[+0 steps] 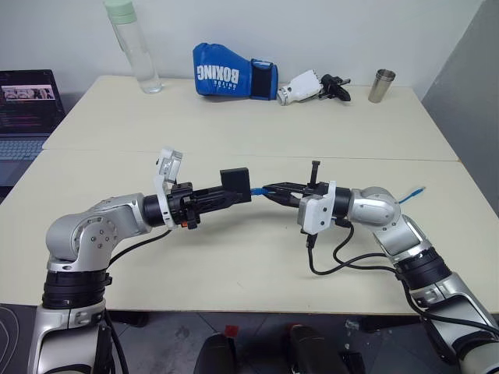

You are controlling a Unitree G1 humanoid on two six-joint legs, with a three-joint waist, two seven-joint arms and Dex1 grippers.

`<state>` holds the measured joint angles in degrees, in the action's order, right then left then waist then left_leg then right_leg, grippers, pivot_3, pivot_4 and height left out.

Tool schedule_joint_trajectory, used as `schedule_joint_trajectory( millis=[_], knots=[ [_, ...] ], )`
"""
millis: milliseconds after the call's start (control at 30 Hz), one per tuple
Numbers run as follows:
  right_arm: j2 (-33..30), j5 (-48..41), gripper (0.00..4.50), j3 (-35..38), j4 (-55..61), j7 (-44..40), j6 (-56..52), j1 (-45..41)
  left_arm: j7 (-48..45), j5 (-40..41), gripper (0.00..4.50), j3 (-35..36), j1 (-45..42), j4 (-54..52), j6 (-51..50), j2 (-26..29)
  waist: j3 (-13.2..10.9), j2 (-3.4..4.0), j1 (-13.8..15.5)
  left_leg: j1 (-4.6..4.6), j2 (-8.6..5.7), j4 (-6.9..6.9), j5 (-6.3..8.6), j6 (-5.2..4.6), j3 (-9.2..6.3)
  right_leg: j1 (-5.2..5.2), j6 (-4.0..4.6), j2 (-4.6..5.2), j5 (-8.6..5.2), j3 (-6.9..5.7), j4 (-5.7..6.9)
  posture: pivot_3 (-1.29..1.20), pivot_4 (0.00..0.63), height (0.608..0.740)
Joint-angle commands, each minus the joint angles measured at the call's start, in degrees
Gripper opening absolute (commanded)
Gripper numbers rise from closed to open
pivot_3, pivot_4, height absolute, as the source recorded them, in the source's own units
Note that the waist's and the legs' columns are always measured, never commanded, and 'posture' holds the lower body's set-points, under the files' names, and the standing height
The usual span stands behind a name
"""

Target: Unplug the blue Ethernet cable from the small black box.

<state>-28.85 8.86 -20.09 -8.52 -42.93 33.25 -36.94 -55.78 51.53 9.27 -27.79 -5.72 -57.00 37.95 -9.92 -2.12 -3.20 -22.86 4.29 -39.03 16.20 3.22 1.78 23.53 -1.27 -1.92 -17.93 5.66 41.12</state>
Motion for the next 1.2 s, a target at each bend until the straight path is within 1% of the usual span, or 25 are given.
schedule_joint_trajectory(
  millis=[33, 100, 133, 200, 267, 367, 400, 467, 500, 533, 567, 667, 733, 833, 967, 1200],
  knots=[
    [-0.37, 0.95, 0.02, 1.29, 1.42, 0.96, 3.78, -1.52, 0.41, 0.28, 0.78, 0.88, -1.41, -0.37, 0.99, -0.25, 0.0, 0.0, 0.0, 0.0, -0.02, 0.0, 0.0, 0.0, 0.0, 0.0, 0.0, 0.0, 0.0, 0.0, 0.0, 0.0, 0.15, 0.74],
    [-0.43, 0.88, 0.72, 1.44, 1.43, 1.11, 4.19, -1.35, 0.62, 0.16, 0.78, 0.94, -1.5, -0.22, 1.13, -0.38, 0.0, 0.0, 0.0, 0.0, -0.03, 0.0, -0.01, 0.01, -0.02, -0.01, 0.0, 0.0, 0.0, -0.02, 0.0, 0.0, 0.15, 0.74],
    [-0.6, 0.73, 0.83, 1.45, 1.47, 0.88, 4.27, -1.26, 0.77, -0.07, 0.78, 0.96, -1.62, 0.03, 1.36, -0.49, 0.0, 0.0, 0.01, 0.0, -0.05, 0.0, -0.01, 0.01, -0.03, -0.02, 0.0, 0.01, 0.0, -0.03, -0.01, 0.0, 0.15, 0.74],
    [-1.06, 0.49, 1.35, 1.5, 1.53, 0.34, 4.61, -1.09, 0.84, -0.77, 0.78, 0.8, -1.89, 0.58, 2.01, -0.5, 0.0, 0.0, 0.01, 0.01, -0.05, 0.0, -0.01, 0.01, -0.04, -0.03, 0.0, 0.02, 0.0, -0.03, -0.01, 0.0, 0.15, 0.74],
    [-2.06, -0.61, 1.75, 1.51, 2.35, -1.07, 4.38, -0.46, 0.82, -1.82, 0.78, 0.6, -2.27, 1.3, 3.22, -0.55, 0.0, 0.0, 0.02, 0.0, -0.06, 0.0, -0.01, 0.01, -0.04, -0.03, 0.0, 0.03, 0.0, -0.04, -0.01, 0.0, 0.15, 0.74],
    [-5.45, -7.21, 2.43, 1.62, 6.87, -6.56, 0.71, 1.85, -0.89, -3.81, 0.78, -0.76, -2.72, 1.5, 5.51, 0.21, 0.0, 0.0, 0.18, 0.0, -0.12, 0.0, -0.01, 0.01, -0.09, -0.05, 0.0, 0.05, 0.0, -0.07, -0.02, 0.0, 0.15, 0.74],
    [-6.37, -10.9, 2.68, 2.19, 9.3, -8.54, -4.74, 2.5, -2.11, -5.02, 0.78, -1.76, -2.83, 1.37, 6.7, 0.87, 0.0, 0.0, 0.27, 0.0, -0.13, 0.0, -0.01, 0.01, -0.09, -0.07, 0.0, 0.05, 0.0, -0.07, -0.04, 0.0, 0.15, 0.74],
    [-7.27, -15.63, 2.71, 2.97, 12.55, -10.7, -13.34, 3.06, -4.08, -6.84, 0.78, -3.27, -2.98, 1.17, 8.61, 1.77, 0.0, 0.01, 0.37, -0.01, -0.15, 0.0, -0.01, 0.01, -0.1, -0.09, 0.0, 0.06, 0.0, -0.08, -0.07, 0.0, 0.15, 0.74],
    [-7.55, -18.48, 2.71, 3.48, 14.43, -11.31, -19.62, 3.04, -5.45, -8.52, 0.78, -4.67, -2.93, 0.84, 10.38, 2.58, 0.0, 0.01, 0.46, 0.0, -0.15, 0.0, -0.01, 0.01, -0.1, -0.1, 0.0, 0.07, 0.0, -0.06, -0.08, 0.0, 0.15, 0.74],
    [-7.64, -22.81, 2.71, 3.97, 16.5, -11.49, -29.04, 2.38, -6.78, -9.45, 0.78, -5.74, -3.06, 0.47, 11.45, 3.14, -0.01, 0.01, 0.44, 0.01, -0.17, 0.0, -0.01, 0.01, -0.1, -0.11, 0.0, 0.07, 0.0, -0.07, -0.07, 0.0, 0.15, 0.74],
    [-7.71, -25.94, 2.71, 4.39, 18.16, -11.57, -36.09, 1.88, -7.78, -10.13, 0.78, -6.46, -3.17, 0.28, 12.21, 3.48, -0.01, 0.02, 0.4, 0.04, -0.17, 0.0, -0.02, 0.0, -0.09, -0.12, 0.0, 0.07, 0.0, -0.06, -0.04, 0.0, 0.15, 0.74],
    [-7.61, -33.77, 2.71, 5.36, 21.54, -11.92, -53.53, -0.82, -10.85, -12.51, 0.78, -8.78, -3.42, -0.28, 15.21, 4.58, -0.01, 0.02, 0.42, 0.07, -0.15, 0.0, -0.03, -0.01, -0.14, -0.13, 0.02, 0.06, -0.01, -0.08, 0.01, 0.0, 0.15, 0.74],
    [-6.91, -38.29, 2.71, 5.94, 21.95, -11.88, -63.36, -3.5, -12.67, -13.55, 0.78, -9.89, -3.59, -1.17, 16.75, 5.05, -0.02, 0.04, 0.42, 0.07, -0.16, 0.0, -0.02, -0.04, -0.16, -0.13, 0.04, 0.04, -0.03, -0.1, 0.01, 0.0, 0.15, 0.74],
    [-6.37, -41.75, 2.71, 5.63, 21.29, -13.71, -71.16, -6.21, -14.38, -13.46, 0.78, -10.03, -4.14, -2.39, 17.61, 5.31, -0.03, 0.05, 0.52, 0.03, -0.2, 0.01, 0.08, -0.2, -0.19, -0.12, 0.07, 0.04, -0.04, -0.13, -0.02, 0.0, 0.15, 0.74],
    [-5.02, -44.99, 2.71, 5.96, 20.09, -14.97, -77.69, -8.45, -15.2, -13.33, 0.78, -9.48, -3.95, -2.91, 17.93, 5.51, -0.03, 0.05, 0.84, -0.04, -0.27, 0.02, 0.1, -0.25, -0.26, -0.11, 0.06, 0.06, -0.05, -0.16, -0.13, 0.0, 0.15, 0.74],
    [-3.58, -45.62, 2.71, 5.19, 17.69, -18.02, -81.99, -10.48, -16.08, -13.48, 0.78, -8.8, -2.7, -3.13, 18.85, 6.24, -0.03, 0.05, 0.88, -0.05, -0.36, 0.03, 0.12, -0.28, -0.32, -0.1, 0.05, 0.07, -0.06, -0.15, -0.12, 0.0, 0.15, 0.74]
  ],
)
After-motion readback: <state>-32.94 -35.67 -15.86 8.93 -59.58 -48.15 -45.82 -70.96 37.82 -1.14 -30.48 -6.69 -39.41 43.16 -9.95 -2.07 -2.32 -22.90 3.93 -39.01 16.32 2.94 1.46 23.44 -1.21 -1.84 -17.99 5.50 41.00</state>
